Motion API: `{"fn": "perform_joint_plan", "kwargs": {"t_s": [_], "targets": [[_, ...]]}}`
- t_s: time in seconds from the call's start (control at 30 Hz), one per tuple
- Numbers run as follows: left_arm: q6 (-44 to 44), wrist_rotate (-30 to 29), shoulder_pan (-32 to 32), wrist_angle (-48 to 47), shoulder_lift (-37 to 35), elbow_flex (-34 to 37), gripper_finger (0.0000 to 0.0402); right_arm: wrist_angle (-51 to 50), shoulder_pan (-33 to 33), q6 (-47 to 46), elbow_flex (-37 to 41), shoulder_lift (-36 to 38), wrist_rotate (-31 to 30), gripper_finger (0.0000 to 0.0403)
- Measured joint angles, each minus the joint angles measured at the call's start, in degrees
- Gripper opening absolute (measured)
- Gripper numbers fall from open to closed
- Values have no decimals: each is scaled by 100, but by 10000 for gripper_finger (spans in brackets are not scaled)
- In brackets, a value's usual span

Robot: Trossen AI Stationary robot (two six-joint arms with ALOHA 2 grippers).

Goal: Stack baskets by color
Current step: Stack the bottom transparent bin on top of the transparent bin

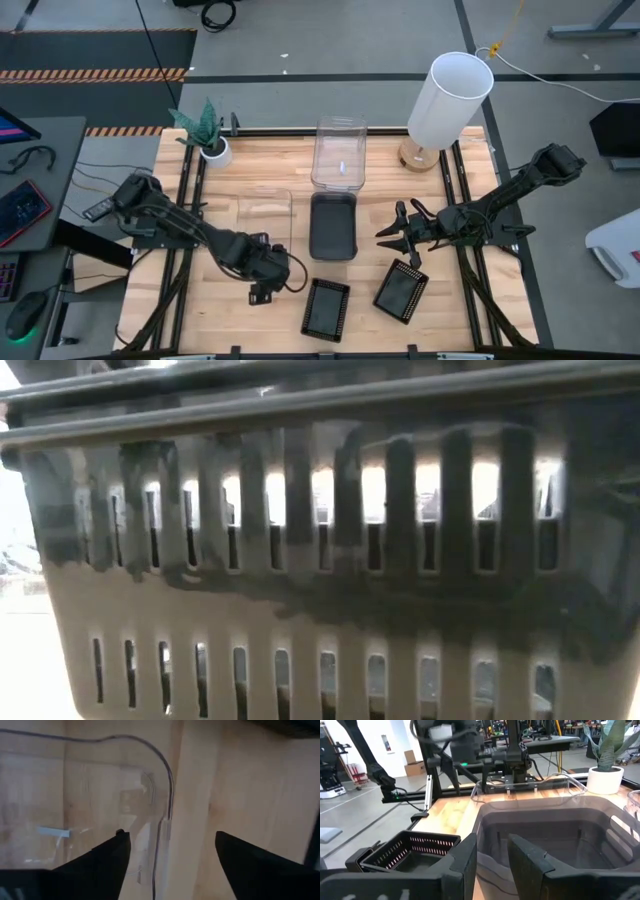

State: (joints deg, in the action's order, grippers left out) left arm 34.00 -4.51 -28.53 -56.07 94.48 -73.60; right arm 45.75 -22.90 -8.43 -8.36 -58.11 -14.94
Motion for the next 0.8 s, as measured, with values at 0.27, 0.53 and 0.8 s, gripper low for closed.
{"fn": "perform_joint_plan", "kwargs": {"t_s": [0.27,0.53,0.8], "targets": [[-215,20,19,-119,639,0,295,5,0,-41,0,2,2,114],[-477,24,23,-234,931,0,236,3,0,-39,0,2,2,114],[-516,24,67,-195,1110,-2,135,3,0,-39,0,2,2,114]]}}
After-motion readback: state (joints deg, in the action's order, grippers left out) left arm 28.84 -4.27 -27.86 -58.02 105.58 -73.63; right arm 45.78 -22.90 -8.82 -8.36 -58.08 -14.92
